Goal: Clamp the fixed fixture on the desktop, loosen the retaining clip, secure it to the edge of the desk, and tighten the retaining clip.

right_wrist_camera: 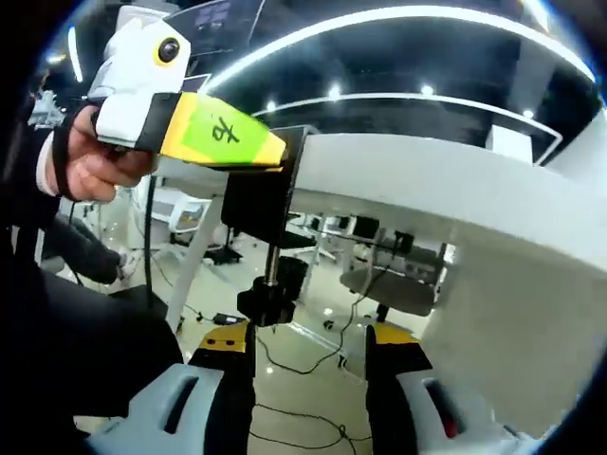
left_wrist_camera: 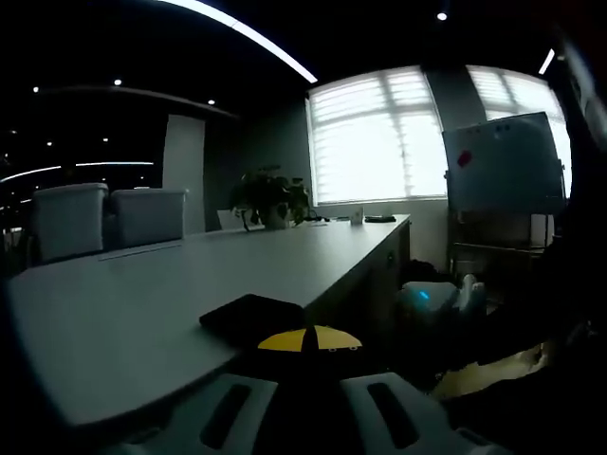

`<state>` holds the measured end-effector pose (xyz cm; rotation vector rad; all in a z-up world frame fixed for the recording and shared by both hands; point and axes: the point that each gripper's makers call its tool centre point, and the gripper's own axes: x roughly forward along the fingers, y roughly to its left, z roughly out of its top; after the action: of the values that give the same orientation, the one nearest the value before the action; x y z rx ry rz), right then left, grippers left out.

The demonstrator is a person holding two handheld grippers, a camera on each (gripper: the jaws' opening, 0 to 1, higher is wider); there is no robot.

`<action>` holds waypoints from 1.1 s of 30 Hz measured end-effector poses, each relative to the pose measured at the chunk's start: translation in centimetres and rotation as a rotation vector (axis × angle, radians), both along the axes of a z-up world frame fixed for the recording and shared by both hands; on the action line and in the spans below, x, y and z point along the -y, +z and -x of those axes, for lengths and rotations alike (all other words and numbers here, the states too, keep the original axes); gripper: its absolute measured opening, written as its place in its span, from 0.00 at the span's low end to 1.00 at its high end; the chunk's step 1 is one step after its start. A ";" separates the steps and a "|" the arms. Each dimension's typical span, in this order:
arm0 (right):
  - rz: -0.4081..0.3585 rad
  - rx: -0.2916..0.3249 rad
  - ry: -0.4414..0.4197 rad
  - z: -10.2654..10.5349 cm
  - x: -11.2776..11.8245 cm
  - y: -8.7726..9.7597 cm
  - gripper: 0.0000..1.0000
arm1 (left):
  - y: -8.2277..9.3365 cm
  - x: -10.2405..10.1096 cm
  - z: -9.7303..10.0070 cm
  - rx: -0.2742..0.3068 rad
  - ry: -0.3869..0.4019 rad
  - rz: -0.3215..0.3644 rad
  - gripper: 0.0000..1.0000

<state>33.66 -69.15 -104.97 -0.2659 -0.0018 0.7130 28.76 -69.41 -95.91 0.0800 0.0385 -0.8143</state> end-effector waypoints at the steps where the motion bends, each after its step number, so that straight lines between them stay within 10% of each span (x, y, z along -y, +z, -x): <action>1: -0.008 0.000 -0.034 0.0 0.0 -0.1 0.43 | 0.0 0.0 0.0 0.003 0.001 0.004 0.01; 10: -0.188 -0.066 -0.194 -0.3 -2.5 0.2 0.54 | 0.1 -0.1 0.0 0.008 -0.021 0.028 0.01; 24: -0.142 -0.079 -0.276 -0.7 -4.1 -0.8 0.58 | 0.1 -0.1 -0.1 0.013 -0.031 0.031 0.01; 33: -0.108 -0.052 -0.285 -0.8 -4.1 -0.9 0.32 | -0.1 0.1 -0.2 0.015 -0.032 0.025 0.01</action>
<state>34.49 -65.10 -105.84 -0.1395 0.0460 0.4348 28.94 -69.56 -95.96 0.0627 0.0130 -0.8455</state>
